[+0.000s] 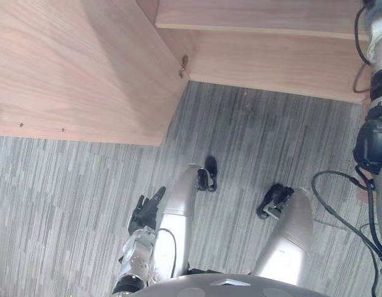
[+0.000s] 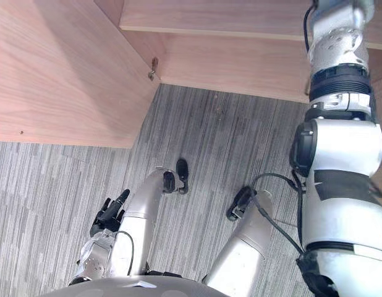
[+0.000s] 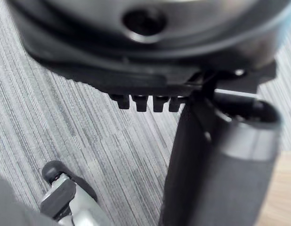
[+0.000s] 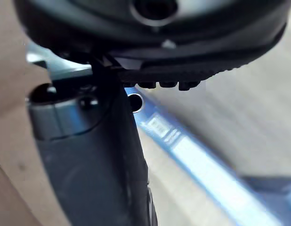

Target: Walk over to the cabinet, pick up the folder, carry it to the office cabinet, place the folder inside the office cabinet, then close the office cabinet door

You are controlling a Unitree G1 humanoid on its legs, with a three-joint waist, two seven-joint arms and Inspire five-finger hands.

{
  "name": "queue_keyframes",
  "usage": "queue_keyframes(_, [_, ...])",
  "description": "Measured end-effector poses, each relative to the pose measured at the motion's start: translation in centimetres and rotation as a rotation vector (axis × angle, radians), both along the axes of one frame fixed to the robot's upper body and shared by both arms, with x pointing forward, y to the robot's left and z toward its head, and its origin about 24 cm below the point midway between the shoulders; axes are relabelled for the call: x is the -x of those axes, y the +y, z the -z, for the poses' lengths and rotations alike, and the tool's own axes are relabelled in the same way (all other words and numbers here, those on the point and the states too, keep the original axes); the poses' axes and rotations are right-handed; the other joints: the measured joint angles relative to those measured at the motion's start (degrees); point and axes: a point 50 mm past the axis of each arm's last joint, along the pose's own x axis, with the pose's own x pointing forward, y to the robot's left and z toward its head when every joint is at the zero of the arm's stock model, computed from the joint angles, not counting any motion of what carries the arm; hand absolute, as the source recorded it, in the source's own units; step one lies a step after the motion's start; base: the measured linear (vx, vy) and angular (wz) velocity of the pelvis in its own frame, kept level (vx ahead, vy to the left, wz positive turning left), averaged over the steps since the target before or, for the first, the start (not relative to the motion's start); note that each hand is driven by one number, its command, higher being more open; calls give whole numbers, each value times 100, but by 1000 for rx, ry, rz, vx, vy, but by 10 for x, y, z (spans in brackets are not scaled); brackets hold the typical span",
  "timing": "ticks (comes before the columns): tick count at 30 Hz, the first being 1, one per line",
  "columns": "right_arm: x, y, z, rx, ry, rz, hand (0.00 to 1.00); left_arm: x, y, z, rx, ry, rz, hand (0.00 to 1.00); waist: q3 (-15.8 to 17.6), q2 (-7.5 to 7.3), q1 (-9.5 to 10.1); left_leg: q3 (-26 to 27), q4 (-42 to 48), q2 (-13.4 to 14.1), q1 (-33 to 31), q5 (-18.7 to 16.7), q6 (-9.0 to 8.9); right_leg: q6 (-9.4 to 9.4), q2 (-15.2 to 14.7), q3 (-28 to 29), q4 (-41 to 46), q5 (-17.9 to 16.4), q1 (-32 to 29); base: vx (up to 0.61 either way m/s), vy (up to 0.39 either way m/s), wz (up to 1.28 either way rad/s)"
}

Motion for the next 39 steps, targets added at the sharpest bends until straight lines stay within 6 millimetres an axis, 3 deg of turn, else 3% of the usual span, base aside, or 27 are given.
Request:
queue_keyframes(7, [-14,5,44,429,354,-22,100,9,1,1,1,-15,73,100,-2,-3,17,12,-870,-38,603,331,-70,-59,95,-293,-680,181,594,27,31,2])
queue_keyframes(16, [-13,-2,50,878,550,92,100,17,7,4,21,-11,52,100,-32,-28,-14,-25,-2358,-227,1688,903,-183,-61,212,-655,-1719,477,1532,58,4,4])
queue_keyframes(20, [-12,-3,49,953,552,128,100,20,10,5,21,-4,32,100,-81,-83,-30,32,-2720,-222,1904,1032,-193,-56,300,-654,-1978,591,1644,40,-11,-11])
queue_keyframes(26, [-16,-3,79,1003,622,102,100,25,10,8,26,17,22,100,-289,-149,-63,99,-3203,-226,2307,1166,-216,-13,424,-660,-2372,720,1945,37,-6,-9])
queue_keyframes(31, [-18,2,87,1037,621,85,100,28,9,11,32,35,18,100,-361,-156,-105,120,-3649,-251,2659,1337,-246,-7,480,-701,-2609,791,2192,12,-1,-4])
queue_keyframes(35, [-19,7,112,1220,706,-2,100,32,10,13,26,53,22,100,-547,-175,-104,102,-3881,-271,2823,1424,-280,-6,501,-746,-2706,792,2309,2,-5,1])
queue_keyframes(39, [-20,13,133,1289,783,-119,100,34,10,14,13,54,45,100,-608,-174,-108,89,-4035,-269,2905,1492,-304,-9,541,-770,-2787,816,2357,2,-11,0])
